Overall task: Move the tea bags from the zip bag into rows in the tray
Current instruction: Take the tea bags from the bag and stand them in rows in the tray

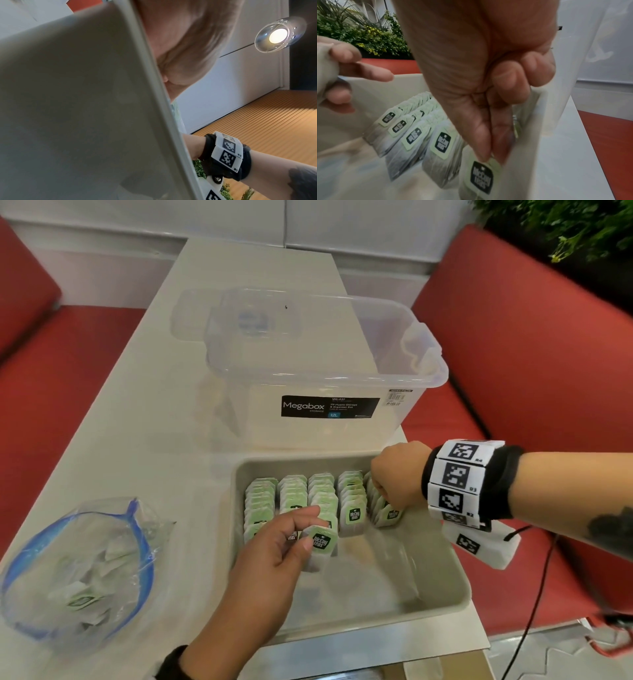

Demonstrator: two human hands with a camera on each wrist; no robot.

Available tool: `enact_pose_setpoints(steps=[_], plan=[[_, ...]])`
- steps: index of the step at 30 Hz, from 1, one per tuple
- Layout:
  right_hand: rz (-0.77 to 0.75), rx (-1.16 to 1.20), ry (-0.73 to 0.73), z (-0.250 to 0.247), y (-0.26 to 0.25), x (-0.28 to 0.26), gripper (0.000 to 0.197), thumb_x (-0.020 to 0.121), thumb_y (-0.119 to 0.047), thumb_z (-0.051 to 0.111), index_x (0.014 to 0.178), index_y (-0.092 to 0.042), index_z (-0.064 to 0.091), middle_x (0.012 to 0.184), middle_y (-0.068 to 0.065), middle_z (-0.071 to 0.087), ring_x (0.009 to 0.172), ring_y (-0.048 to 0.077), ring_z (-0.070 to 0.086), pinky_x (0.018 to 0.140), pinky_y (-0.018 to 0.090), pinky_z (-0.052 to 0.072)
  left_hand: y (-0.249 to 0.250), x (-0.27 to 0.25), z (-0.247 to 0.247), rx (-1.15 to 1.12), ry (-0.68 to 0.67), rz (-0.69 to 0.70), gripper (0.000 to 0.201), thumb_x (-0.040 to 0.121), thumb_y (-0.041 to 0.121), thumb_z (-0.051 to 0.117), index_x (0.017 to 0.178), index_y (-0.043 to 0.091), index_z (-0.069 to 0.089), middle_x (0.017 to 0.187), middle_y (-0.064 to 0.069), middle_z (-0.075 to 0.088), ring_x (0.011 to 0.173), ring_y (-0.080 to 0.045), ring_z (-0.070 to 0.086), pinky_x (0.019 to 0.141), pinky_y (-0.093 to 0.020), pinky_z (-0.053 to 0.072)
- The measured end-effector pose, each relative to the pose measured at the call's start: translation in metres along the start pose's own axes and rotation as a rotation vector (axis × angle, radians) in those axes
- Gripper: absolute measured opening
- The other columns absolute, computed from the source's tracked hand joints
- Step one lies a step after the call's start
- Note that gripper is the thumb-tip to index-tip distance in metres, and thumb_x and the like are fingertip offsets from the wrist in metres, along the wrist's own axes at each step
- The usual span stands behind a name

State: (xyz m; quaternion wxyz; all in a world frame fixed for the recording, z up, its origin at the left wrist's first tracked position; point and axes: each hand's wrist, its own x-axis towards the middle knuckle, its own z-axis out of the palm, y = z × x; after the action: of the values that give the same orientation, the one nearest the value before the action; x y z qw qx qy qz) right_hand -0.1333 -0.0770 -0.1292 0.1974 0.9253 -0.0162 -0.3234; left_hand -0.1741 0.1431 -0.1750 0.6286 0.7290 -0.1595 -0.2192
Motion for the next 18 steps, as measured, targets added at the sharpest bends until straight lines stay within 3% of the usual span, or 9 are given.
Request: enact_pose_setpoints(steps=[3, 6, 10, 13, 15, 18], plan=[[-0.004, -0.007, 0.018, -0.002, 0.002, 0.0, 0.014, 0.083, -0.02, 0.058, 0.093, -0.015, 0.067, 0.08, 0.0, 0.058, 0.073, 0.021, 0.056, 0.061, 0.026, 0.041, 0.001, 0.0, 0.0, 0.005, 0.003, -0.014, 0.033, 0.092, 0.002, 0.052, 0.093, 0.032, 0.067, 0.116, 0.026, 0.062, 0.109, -0.002, 0.058, 0.091, -0.021, 0.048], [-0.004, -0.007, 0.015, -0.004, 0.004, -0.001, 0.013, 0.084, -0.021, 0.059, 0.093, -0.014, 0.065, 0.075, 0.0, 0.053, 0.071, 0.021, 0.055, 0.061, 0.027, 0.041, 0.002, 0.0, 0.0, -0.017, 0.008, -0.032, 0.031, 0.091, 0.004, 0.053, 0.095, 0.031, 0.067, 0.112, 0.023, 0.064, 0.102, 0.0, 0.06, 0.081, -0.012, 0.048], [-0.014, 0.001, 0.007, -0.003, 0.002, -0.002, 0.014, 0.082, -0.025, 0.064, 0.091, -0.014, 0.064, 0.072, -0.001, 0.051, 0.072, 0.02, 0.055, 0.061, 0.027, 0.041, 0.004, -0.001, 0.0, -0.052, 0.016, -0.064, 0.026, 0.091, 0.007, 0.054, 0.096, 0.03, 0.067, 0.098, 0.013, 0.065, 0.07, 0.004, 0.058, 0.067, -0.011, 0.046], [-0.017, 0.017, -0.001, -0.005, 0.003, -0.004, 0.016, 0.08, -0.029, 0.067, 0.088, -0.015, 0.063, 0.077, 0.0, 0.056, 0.073, 0.02, 0.056, 0.061, 0.027, 0.042, 0.005, 0.001, -0.001, -0.065, 0.038, -0.06, 0.029, 0.091, 0.008, 0.054, 0.098, 0.033, 0.066, 0.09, 0.013, 0.061, 0.062, 0.003, 0.053, 0.062, -0.012, 0.043], [-0.034, 0.07, 0.032, -0.009, 0.005, -0.009, 0.016, 0.077, -0.03, 0.069, 0.081, -0.017, 0.061, 0.079, 0.0, 0.06, 0.072, 0.019, 0.057, 0.059, 0.026, 0.043, 0.005, 0.003, -0.003, -0.086, 0.056, -0.065, 0.033, 0.09, 0.005, 0.055, 0.099, 0.035, 0.063, 0.089, 0.007, 0.059, 0.06, 0.004, 0.052, 0.066, -0.017, 0.047], [-0.149, 0.247, 0.172, -0.02, 0.006, -0.024, 0.016, 0.079, -0.035, 0.067, 0.077, -0.02, 0.06, 0.077, -0.004, 0.063, 0.071, 0.016, 0.055, 0.053, 0.023, 0.038, 0.012, 0.005, -0.005, -0.133, 0.076, -0.073, 0.033, 0.088, 0.0, 0.055, 0.101, 0.03, 0.062, 0.093, -0.005, 0.058, 0.061, 0.0, 0.055, 0.075, -0.04, 0.054]])
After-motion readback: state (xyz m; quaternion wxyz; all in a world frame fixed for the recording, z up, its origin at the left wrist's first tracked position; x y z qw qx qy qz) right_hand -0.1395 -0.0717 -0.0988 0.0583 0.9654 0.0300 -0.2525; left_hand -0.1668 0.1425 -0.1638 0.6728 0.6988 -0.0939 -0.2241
